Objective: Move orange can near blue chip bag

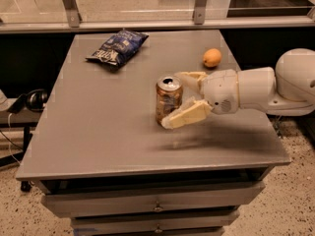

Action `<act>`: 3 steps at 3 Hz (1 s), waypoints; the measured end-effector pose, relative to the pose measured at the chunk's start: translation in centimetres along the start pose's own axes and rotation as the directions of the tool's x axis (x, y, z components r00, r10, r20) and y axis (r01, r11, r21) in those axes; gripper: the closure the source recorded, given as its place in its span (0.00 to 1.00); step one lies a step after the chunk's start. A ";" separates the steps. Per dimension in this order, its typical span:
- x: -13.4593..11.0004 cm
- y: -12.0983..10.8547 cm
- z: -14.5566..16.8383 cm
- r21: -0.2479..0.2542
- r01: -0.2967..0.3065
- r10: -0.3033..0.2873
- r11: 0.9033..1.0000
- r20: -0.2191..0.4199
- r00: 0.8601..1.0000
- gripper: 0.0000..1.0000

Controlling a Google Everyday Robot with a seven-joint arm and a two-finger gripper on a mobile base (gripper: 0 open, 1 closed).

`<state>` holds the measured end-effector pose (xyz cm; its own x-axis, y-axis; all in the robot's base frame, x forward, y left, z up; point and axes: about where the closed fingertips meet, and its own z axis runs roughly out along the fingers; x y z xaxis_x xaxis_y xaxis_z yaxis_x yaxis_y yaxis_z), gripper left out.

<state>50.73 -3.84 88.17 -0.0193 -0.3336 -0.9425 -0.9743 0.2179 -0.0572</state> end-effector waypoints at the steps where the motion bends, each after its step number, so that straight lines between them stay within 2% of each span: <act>1: -0.6 0.1 1.1 -0.003 0.011 -0.011 1.000 0.070 0.997 0.41; 2: -1.4 -0.6 1.2 0.007 0.033 -0.033 0.999 0.095 0.995 0.62; 3: -3.2 -3.1 0.0 0.051 0.085 -0.090 0.995 0.092 0.992 0.87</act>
Offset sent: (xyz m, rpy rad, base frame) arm 0.0194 0.0096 0.0193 0.1099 -0.0903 0.0006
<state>53.82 -3.47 91.39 0.0888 -0.2664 -0.9598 -0.9597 0.2349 -0.1540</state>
